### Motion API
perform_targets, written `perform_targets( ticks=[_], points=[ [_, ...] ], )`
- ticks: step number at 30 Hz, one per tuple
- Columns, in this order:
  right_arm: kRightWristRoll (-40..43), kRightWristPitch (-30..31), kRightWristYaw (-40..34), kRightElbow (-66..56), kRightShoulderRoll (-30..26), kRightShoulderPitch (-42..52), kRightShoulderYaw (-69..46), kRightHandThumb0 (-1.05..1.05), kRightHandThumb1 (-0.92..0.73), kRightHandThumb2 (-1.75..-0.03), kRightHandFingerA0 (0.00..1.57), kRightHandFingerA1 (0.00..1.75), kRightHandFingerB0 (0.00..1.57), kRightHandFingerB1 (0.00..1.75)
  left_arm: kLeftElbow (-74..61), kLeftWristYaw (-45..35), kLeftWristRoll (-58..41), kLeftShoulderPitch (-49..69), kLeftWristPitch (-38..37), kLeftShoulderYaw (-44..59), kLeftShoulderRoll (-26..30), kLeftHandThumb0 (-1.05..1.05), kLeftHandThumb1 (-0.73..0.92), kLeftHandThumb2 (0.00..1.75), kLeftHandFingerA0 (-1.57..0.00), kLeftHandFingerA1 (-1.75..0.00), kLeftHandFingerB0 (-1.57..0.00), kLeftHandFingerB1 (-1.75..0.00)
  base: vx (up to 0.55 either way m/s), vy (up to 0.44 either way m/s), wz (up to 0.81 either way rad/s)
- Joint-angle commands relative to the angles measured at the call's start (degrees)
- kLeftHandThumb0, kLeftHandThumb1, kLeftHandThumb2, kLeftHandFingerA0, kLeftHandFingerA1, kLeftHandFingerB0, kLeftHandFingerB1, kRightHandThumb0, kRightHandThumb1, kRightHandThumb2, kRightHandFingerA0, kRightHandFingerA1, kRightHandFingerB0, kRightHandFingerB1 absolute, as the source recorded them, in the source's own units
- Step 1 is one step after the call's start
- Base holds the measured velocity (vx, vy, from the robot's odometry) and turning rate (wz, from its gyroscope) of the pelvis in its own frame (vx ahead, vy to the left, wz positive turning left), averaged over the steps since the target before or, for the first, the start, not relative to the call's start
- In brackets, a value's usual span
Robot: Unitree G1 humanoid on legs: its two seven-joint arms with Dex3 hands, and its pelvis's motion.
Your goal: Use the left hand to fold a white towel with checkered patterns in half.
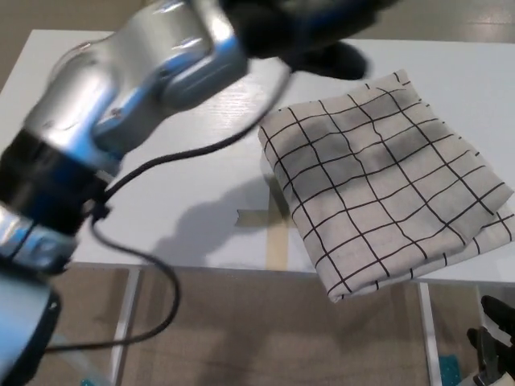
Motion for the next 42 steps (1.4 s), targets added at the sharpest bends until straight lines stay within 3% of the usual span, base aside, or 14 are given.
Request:
perform_targets(
  ticks=[1,5,6,10,11,12,18,25,28,29,31,36,38,42],
  points=[
    [-0.39,-0.52,2.13,3.39,-1.09,6.23,0.64,-0.60,-0.72,-0.62,0.59,0.47,0.63,0.42,-42.75,-31.89,-73.53,63.46,6.08,47.27,16.75,-0.28,0.18,0.80,-0.07,-0.52,-0.06,-0.49,0.00,0.000,0.00],
    [-0.78,-0.51,1.83,4.02,-1.19,6.17,0.83,-0.60,-0.72,-0.62,0.59,0.47,0.63,0.42,-42.59,-34.53,-78.23,75.95,5.22,50.35,14.51,-0.27,0.16,0.80,-0.10,-0.53,-0.08,-0.49,0.00,0.000,0.00],
    [-0.56,-0.53,1.79,4.29,-1.10,6.24,0.66,-0.60,-0.72,-0.62,0.59,0.48,0.63,0.42,-41.31,-36.60,-79.85,79.74,5.99,50.43,13.99,-0.58,0.36,0.66,-0.15,-0.40,-0.22,-0.36,0.00,0.000,0.00],
    [-0.91,-0.63,1.49,4.40,-1.20,6.86,0.77,-0.60,-0.72,-0.62,0.59,0.48,0.63,0.42,-37.35,-40.58,-79.68,86.78,6.44,49.26,14.00,-0.59,0.36,0.66,-0.15,-0.40,-0.21,-0.36,0.00,0.000,0.00],
    [-1.04,-0.66,1.41,4.50,-1.27,6.87,0.84,-0.60,-0.72,-0.62,0.59,0.48,0.63,0.42,-36.74,-40.87,-79.25,87.72,5.96,49.06,14.19,-0.59,0.36,0.66,-0.15,-0.40,-0.21,-0.36,0.00,0.000,0.00],
    [-1.20,-0.47,1.32,4.38,-1.27,6.90,0.96,-0.60,-0.72,-0.62,0.59,0.48,0.64,0.43,-35.39,-41.47,-78.14,89.16,5.06,48.80,14.59,-0.27,0.15,0.79,-0.11,-0.53,-0.10,-0.50,0.00,0.000,0.00],
    [-0.96,-0.32,1.72,4.36,-1.16,7.64,0.99,-0.58,-0.72,-0.62,0.59,0.48,0.64,0.43,-25.16,-47.02,-71.36,92.07,4.14,44.48,18.93,-0.29,0.13,0.80,-0.12,-0.52,-0.10,-0.50,0.00,0.000,0.00],
    [0.60,-0.26,3.29,4.70,-0.84,7.35,0.49,-0.55,-0.72,-0.62,0.60,0.50,0.64,0.43,-15.43,-47.98,-64.28,89.66,9.48,38.11,18.57,-0.30,0.11,0.79,-0.11,-0.52,-0.10,-0.50,0.00,0.000,0.00],
    [0.22,-0.61,2.76,5.05,-0.76,7.17,0.64,-0.55,-0.72,-0.62,0.60,0.50,0.65,0.43,-8.72,-46.38,-63.58,86.69,10.56,36.30,13.26,-0.28,0.12,0.79,-0.13,-0.52,-0.11,-0.50,0.00,0.000,0.00],
    [0.15,-0.65,2.66,5.12,-0.77,7.09,0.67,-0.55,-0.72,-0.62,0.60,0.50,0.65,0.43,-4.93,-45.19,-62.43,85.24,10.42,35.96,10.89,-0.61,0.40,0.54,-0.31,-0.36,-0.27,-0.30,0.00,0.000,0.00],
    [0.13,-0.51,2.69,5.20,-0.98,6.87,0.69,-0.55,-0.72,-0.62,0.59,0.50,0.65,0.43,5.77,-38.92,-56.32,81.55,6.23,35.34,5.99,-0.68,0.36,0.67,-0.31,-0.41,-0.26,-0.36,0.00,0.000,0.00],
    [-0.50,-0.61,1.84,5.37,-0.88,6.71,1.17,-0.55,-0.72,-0.62,0.59,0.50,0.65,0.44,22.26,-31.44,-51.33,75.23,5.64,37.81,-0.61,-0.71,0.36,0.69,-0.30,-0.40,-0.26,-0.36,0.00,0.000,0.00],
    [-0.48,-0.68,1.69,5.76,-0.76,6.48,1.21,-0.55,-0.72,-0.62,0.59,0.50,0.65,0.44,28.06,-29.79,-50.73,72.63,6.86,39.28,-2.04,-0.68,0.42,0.55,-0.34,-0.35,-0.29,-0.30,0.00,0.000,0.00],
    [-0.21,-0.52,1.64,5.72,-0.54,6.47,1.30,-0.55,-0.72,-0.62,0.60,0.51,0.65,0.44,34.26,-29.21,-50.53,70.02,8.27,41.14,-3.11,-0.68,0.45,0.55,-0.32,-0.34,-0.29,-0.30,0.00,0.000,0.00]
  ],
)
